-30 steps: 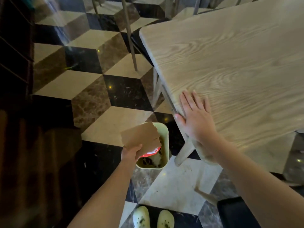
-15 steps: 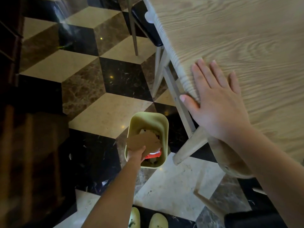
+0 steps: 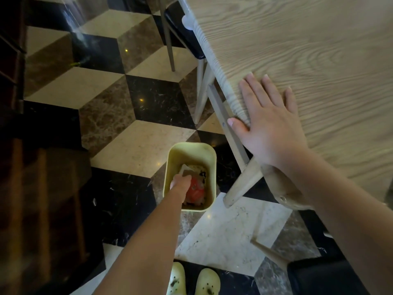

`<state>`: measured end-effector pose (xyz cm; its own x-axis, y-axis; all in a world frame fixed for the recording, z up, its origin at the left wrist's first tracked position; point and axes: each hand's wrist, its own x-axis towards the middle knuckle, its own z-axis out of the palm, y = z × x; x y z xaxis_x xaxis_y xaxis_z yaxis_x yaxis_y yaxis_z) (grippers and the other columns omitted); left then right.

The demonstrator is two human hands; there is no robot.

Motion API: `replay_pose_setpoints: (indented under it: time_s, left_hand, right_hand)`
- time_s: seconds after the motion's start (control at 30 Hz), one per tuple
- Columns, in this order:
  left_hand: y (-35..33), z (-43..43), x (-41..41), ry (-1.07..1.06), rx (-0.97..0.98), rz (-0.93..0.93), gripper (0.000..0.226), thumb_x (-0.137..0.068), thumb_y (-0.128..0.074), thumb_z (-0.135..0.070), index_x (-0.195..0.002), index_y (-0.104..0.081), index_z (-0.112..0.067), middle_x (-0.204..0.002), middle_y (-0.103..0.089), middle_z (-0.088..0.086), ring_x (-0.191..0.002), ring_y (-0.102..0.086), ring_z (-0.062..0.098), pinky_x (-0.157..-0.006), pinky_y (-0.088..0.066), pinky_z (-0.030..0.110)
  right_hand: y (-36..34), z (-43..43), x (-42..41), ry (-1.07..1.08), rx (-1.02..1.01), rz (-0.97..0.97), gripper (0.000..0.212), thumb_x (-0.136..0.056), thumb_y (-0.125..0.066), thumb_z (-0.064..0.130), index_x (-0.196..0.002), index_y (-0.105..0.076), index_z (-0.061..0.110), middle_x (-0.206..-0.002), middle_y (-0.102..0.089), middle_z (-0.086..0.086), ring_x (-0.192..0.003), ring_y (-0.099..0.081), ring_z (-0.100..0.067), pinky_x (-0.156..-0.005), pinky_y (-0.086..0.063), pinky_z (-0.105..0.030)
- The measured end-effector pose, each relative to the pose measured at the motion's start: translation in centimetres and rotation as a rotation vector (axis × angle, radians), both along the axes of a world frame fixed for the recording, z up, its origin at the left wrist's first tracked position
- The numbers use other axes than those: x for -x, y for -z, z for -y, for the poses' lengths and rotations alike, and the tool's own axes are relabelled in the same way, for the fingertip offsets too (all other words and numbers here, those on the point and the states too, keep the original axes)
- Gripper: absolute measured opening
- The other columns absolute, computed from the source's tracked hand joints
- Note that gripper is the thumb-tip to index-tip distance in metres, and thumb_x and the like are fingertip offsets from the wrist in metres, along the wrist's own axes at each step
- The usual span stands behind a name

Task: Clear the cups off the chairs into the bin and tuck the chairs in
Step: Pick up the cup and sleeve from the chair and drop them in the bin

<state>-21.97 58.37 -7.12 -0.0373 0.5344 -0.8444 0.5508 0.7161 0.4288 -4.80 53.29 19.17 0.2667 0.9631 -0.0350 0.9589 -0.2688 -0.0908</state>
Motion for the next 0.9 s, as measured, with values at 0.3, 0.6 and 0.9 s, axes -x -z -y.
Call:
replay_pose_setpoints:
  time_s: [0.3, 0.6, 0.9]
  left_hand:
    - [-14.1, -0.6, -0.5, 0.461, -0.117, -0.057, 0.063, -0.097, -0.041, -0.045, -0.150, -0.022, -0.017, -0.148, -0.040, 0.013, -0.130, -0.045, 0.033, -0.110, -0.035, 0.038]
    - [-20.6, -0.4, 3.9, 0.733, -0.195, -0.104, 0.074, -0.074, -0.035, -0.067, -0.138, -0.042, -0.030, -0.134, -0.056, 0.004, -0.117, -0.056, 0.026, -0.099, -0.047, 0.045]
    - [-32.7, 6.8, 8.7, 0.968, -0.283, -0.226, 0.068, -0.084, -0.037, -0.064, -0.146, -0.032, -0.035, -0.148, -0.044, 0.001, -0.128, -0.048, 0.025, -0.107, -0.040, 0.041]
  right_hand:
    - [-1.5, -0.1, 0.8, 0.027, 0.087, -0.045, 0.070, -0.098, -0.028, 0.049, -0.153, 0.002, 0.020, -0.162, 0.009, 0.003, -0.149, 0.010, -0.020, -0.119, 0.005, -0.052]
    - [-6.2, 4.9, 4.7, 0.053, 0.460, -0.240, 0.077, -0.098, -0.039, 0.045, -0.153, 0.006, 0.015, -0.161, 0.015, -0.004, -0.148, 0.012, -0.024, -0.121, -0.003, -0.046]
    - [-10.9, 10.4, 9.0, -0.120, 0.700, -0.307, 0.091, -0.086, -0.051, 0.060, -0.153, -0.002, 0.023, -0.162, 0.010, 0.002, -0.149, 0.005, -0.023, -0.118, -0.012, -0.051]
